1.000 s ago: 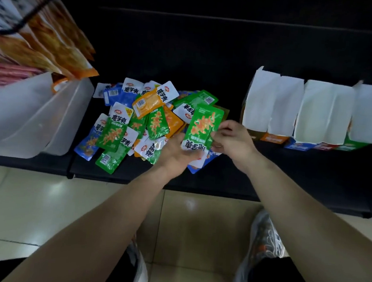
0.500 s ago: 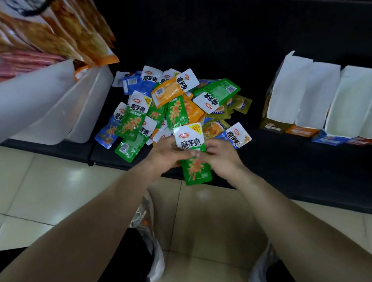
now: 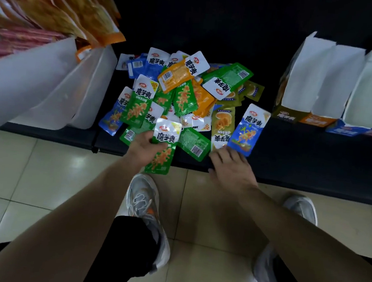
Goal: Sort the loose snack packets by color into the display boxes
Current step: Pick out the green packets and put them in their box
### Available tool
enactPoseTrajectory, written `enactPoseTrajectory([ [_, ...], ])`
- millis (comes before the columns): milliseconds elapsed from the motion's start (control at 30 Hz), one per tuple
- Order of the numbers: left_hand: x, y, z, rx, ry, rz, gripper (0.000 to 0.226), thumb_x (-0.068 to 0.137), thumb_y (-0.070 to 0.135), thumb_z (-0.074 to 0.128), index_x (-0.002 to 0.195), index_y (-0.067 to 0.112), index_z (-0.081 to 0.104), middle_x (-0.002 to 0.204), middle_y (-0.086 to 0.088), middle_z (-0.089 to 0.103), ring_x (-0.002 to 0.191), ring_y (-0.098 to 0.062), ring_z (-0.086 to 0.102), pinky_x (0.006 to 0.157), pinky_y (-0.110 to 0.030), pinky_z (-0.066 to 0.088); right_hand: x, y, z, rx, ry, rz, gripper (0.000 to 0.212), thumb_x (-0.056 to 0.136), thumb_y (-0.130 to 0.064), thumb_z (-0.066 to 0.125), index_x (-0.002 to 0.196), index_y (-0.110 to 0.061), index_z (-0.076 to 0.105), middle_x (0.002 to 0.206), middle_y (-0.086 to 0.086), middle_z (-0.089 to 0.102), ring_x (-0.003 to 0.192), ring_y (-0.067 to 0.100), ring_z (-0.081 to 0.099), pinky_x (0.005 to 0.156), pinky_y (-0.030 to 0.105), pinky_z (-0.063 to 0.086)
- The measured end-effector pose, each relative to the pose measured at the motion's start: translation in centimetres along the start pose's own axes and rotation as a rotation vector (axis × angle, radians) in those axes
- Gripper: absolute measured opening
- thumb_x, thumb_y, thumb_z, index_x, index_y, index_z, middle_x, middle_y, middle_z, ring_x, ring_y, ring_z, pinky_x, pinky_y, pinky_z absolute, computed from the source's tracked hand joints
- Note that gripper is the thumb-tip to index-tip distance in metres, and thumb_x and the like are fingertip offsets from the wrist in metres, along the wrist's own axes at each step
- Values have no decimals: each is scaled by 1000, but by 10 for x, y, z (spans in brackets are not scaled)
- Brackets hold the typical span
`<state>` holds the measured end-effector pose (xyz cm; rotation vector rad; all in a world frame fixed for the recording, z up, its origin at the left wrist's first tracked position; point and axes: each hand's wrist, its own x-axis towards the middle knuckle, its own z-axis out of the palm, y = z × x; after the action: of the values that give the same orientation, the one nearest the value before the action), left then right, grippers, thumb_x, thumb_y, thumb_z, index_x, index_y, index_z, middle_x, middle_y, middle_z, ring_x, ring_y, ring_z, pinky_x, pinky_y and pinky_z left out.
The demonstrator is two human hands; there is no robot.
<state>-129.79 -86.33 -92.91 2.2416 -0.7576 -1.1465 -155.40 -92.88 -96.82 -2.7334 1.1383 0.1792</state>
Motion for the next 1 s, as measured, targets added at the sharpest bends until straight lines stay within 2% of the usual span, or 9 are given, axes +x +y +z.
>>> enactPoseTrajectory([
  [167, -7, 5, 18, 82, 35, 3, 30, 91, 25, 71, 119, 12, 67, 109, -7, 68, 99, -25, 63, 78, -25, 44, 11, 9, -20, -75, 42, 259, 44, 91, -38, 59, 126, -12, 58, 127, 16, 50, 119, 38, 47, 104, 54, 40],
  [267, -6, 5, 15, 71, 153, -53, 31, 93, 24, 68, 120, 8, 65, 111, -12, 68, 100, -30, 63, 78, -28, 42, 20, -12, -32, 58, -2, 71, 54, 93, -33, 56, 143, -15, 47, 143, 11, 44, 129, 34, 42, 105, 51, 38],
  [367, -5, 4, 5, -8, 205, -103, 32, 92, 22, 67, 120, 6, 64, 112, -16, 68, 103, -34, 64, 80, -33, 46, 35, -42, -28, 70, -115, -41, 66, 95, -51, 54, 149, -19, 36, 154, 8, 31, 138, 32, 33, 110, 51, 33],
  [433, -6, 6, -1, -45, 217, -105, 29, 92, 19, 66, 116, 4, 63, 106, -14, 67, 98, -32, 63, 79, -34, 45, 40, -57, -24, -36, -182, 5, 70, 86, -56, 67, 138, -13, 50, 143, 13, 45, 128, 36, 45, 104, 54, 41],
  [533, -7, 10, -3, -96, 203, -83, 24, 92, 15, 65, 113, 4, 65, 96, -9, 64, 84, -25, 59, 73, -29, 42, 35, -64, -20, -144, -65, -9, 45, 70, -30, 84, 106, -7, 70, 90, 13, 70, 82, 33, 66, 73, 44, 55],
  [633, -9, 12, 2, -106, 163, -58, 15, 93, 13, 64, 107, 8, 65, 92, -7, 63, 65, -12, 53, 55, -22, 42, 21, -56, -29, -110, 3, -70, 50, 74, -10, 64, 125, -7, 64, 77, 11, 70, 65, 32, 67, 55, 34, 52],
  [733, -13, 19, 6, -147, 159, -48, 9, 94, 11, 64, 102, 15, 60, 92, -6, 63, 65, -10, 53, 54, -20, 40, 14, -33, -47, 226, 6, 149, 34, 94, -15, 51, 129, -15, 53, 94, 10, 70, 81, 33, 68, 63, 34, 46],
  [833, -16, 27, 13, -237, 125, -50, 12, 94, 13, 64, 104, 17, 59, 95, -2, 64, 78, -16, 58, 68, -25, 42, 12, -8, -67, 802, 55, 430, 16, 98, -17, 53, 111, -16, 62, 85, 1, 66, 76, 18, 62, 69, 29, 42],
  [1000, -34, 58, 39, -518, -58, -108, 13, 98, 20, 61, 111, 20, 64, 111, -6, 70, 105, -29, 66, 98, -49, 52, 23, -8, -73, 1204, 1, 499, 6, 85, -27, 73, 89, -24, 70, 93, 5, 72, 91, 26, 69, 86, 45, 56],
])
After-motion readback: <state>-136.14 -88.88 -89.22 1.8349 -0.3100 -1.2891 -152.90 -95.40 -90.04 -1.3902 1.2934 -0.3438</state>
